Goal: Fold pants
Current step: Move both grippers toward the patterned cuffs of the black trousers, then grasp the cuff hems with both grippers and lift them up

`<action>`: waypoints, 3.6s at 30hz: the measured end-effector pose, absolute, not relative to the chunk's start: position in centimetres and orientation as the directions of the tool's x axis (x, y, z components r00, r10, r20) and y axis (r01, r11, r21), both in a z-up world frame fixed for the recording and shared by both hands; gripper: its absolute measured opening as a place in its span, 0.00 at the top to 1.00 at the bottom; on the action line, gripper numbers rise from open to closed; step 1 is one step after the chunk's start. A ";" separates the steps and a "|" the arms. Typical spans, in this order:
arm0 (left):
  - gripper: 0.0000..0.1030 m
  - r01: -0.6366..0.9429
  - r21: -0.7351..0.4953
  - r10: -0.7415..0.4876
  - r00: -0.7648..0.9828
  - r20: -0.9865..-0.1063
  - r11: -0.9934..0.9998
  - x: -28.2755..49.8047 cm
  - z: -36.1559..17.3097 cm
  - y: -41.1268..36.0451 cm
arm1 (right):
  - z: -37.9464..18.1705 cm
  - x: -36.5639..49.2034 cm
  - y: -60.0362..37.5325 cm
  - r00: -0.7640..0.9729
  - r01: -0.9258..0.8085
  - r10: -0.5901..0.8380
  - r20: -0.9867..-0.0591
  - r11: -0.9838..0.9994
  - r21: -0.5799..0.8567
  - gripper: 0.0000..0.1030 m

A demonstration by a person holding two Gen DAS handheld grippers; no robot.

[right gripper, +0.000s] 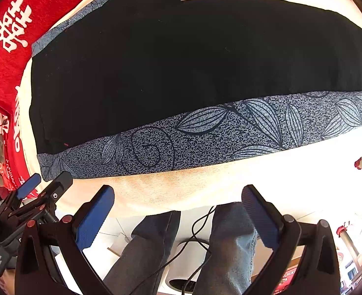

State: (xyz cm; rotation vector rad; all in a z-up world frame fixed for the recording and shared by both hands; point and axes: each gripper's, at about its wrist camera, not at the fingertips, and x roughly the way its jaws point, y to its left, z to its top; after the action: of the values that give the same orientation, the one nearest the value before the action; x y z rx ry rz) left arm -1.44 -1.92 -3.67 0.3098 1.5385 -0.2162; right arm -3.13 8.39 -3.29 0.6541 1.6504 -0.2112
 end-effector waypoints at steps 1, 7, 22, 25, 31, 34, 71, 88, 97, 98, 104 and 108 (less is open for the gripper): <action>0.00 0.329 0.063 0.058 0.025 -0.998 0.942 -1.4 -3.7 -2.0 | -3.3 -3.2 8.4 -0.051 0.527 0.295 -0.954 0.820 0.225 0.00; 0.00 0.336 0.068 0.063 0.025 -0.998 0.940 -1.5 -3.8 -2.1 | -3.3 -3.4 8.0 -0.050 0.524 0.284 -0.958 0.824 0.216 0.00; 0.00 0.339 0.061 0.061 0.012 -0.998 0.939 -1.7 -4.3 -2.1 | -3.8 -3.0 7.7 -0.062 0.523 0.281 -0.958 0.826 0.208 0.00; 0.00 0.336 0.063 0.063 0.011 -0.998 0.940 -1.7 -4.5 -2.1 | -4.0 -3.3 7.8 -0.059 0.525 0.282 -0.958 0.825 0.211 0.00; 0.00 0.331 0.072 0.073 0.009 -0.997 0.941 -1.8 -4.9 -1.9 | -4.2 -3.6 7.7 -0.058 0.530 0.285 -0.957 0.821 0.212 0.00; 0.00 0.323 0.073 0.075 0.007 -0.997 0.943 -1.6 -5.1 -1.7 | -4.3 -3.6 7.8 -0.059 0.526 0.284 -0.957 0.823 0.212 0.00; 0.00 0.141 -0.320 -0.315 -0.055 -0.947 0.937 -2.2 -8.3 6.2 | -11.1 -6.0 11.5 0.297 0.536 0.746 -0.596 0.386 0.751 0.47; 0.17 -0.114 -0.519 -0.517 0.049 -0.855 0.847 0.4 -8.0 10.2 | -6.0 -3.1 9.6 0.458 0.428 0.787 -0.414 0.213 0.878 0.47; 0.51 -0.046 -0.425 -0.427 -0.028 -0.904 0.904 2.1 -8.6 9.1 | -9.5 -9.9 4.5 0.490 0.611 0.679 -0.546 0.179 0.771 0.47; 0.51 -0.029 -0.416 -0.417 -0.040 -0.908 0.909 2.4 -8.6 8.4 | -9.7 -11.1 3.6 0.522 0.629 0.652 -0.549 0.140 0.764 0.49; 0.70 0.049 -0.385 -0.380 -0.094 -0.920 0.922 3.3 -8.6 7.7 | -9.5 -14.6 1.2 0.737 0.625 0.455 -0.499 -0.180 0.759 0.91; 0.74 0.078 -0.403 -0.398 -0.074 -0.914 0.912 4.6 -5.6 7.9 | -4.3 -11.0 1.1 0.660 0.652 0.456 -0.597 0.048 0.757 0.92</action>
State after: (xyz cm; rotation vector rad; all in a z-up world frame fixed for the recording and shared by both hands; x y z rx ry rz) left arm 4.57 7.94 -5.60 -0.2540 1.6019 -0.3993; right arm -10.95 1.08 -4.29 1.5879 0.9366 -0.1891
